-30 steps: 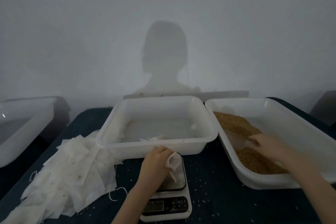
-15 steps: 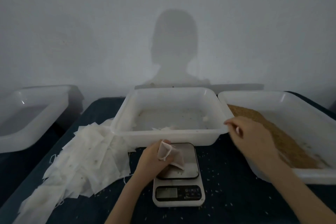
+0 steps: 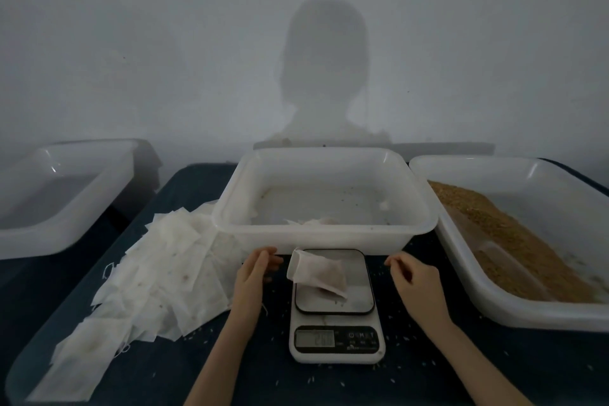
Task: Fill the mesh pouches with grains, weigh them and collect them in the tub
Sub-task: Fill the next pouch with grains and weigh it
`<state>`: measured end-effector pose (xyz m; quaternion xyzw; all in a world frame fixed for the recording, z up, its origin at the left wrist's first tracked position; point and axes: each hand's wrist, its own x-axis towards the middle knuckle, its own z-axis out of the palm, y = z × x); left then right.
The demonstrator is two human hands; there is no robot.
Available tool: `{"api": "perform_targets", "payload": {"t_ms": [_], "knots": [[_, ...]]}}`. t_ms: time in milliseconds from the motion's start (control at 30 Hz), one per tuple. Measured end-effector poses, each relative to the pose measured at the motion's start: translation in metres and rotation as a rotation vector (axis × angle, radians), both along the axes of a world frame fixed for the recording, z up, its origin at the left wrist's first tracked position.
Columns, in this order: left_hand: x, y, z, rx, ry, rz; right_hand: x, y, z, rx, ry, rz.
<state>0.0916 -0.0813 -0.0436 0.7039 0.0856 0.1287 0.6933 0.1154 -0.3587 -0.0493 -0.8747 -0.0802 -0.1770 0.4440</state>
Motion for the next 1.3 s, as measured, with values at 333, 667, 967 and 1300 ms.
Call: {"api": "perform_targets", "payload": {"t_ms": [333, 667, 967, 1300], "knots": [[0.004, 0.002, -0.009, 0.145, 0.05, 0.02, 0.005, -0.004, -0.006, 0.081, 0.036, -0.009], [0.004, 0.004, -0.009, 0.162, 0.083, 0.016, 0.005, -0.004, -0.007, 0.051, 0.056, -0.001], [0.003, 0.003, -0.008, 0.165, 0.092, 0.017, 0.004, -0.004, -0.007, 0.029, 0.053, -0.008], [0.003, 0.003, -0.008, 0.174, 0.088, 0.001, -0.006, 0.003, 0.005, 0.022, -0.003, -0.008]]}}
